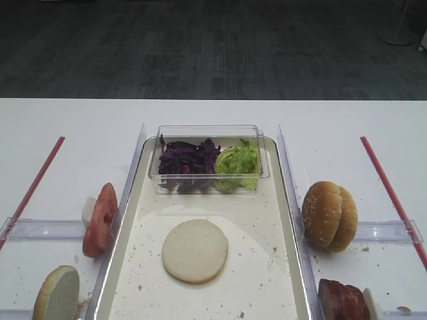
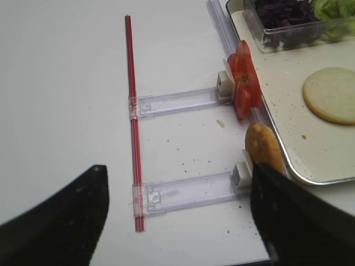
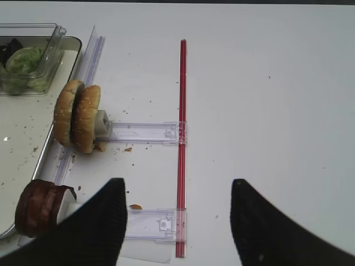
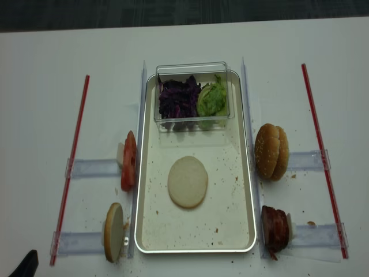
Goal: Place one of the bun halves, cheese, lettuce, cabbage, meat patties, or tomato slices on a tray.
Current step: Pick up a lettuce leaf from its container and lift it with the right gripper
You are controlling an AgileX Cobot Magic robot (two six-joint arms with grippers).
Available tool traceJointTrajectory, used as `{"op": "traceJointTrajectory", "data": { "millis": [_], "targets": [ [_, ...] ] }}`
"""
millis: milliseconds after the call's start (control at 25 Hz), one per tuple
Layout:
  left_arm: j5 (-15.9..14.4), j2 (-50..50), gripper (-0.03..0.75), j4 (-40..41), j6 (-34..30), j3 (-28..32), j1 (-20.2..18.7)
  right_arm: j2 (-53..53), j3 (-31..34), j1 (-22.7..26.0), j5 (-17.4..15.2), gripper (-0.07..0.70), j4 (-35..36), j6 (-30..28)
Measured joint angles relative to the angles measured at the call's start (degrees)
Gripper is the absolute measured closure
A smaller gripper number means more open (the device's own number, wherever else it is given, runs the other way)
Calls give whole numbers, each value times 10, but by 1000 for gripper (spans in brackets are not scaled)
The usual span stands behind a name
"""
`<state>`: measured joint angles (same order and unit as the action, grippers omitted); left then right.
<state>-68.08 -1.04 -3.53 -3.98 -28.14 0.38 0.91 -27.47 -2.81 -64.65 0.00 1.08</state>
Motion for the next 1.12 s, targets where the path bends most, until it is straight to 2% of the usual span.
{"op": "traceJointTrajectory", "data": {
  "millis": [320, 840, 1120],
  "targets": [
    [0, 0, 224, 0, 0, 0, 0, -8, 0, 0, 0, 186, 0, -6],
    [0, 0, 224, 0, 0, 0, 0, -142, -1, 0, 6, 186, 0, -6],
    [0, 0, 224, 0, 0, 0, 0, -257, -66, 0, 22, 186, 0, -6]
  ]
}}
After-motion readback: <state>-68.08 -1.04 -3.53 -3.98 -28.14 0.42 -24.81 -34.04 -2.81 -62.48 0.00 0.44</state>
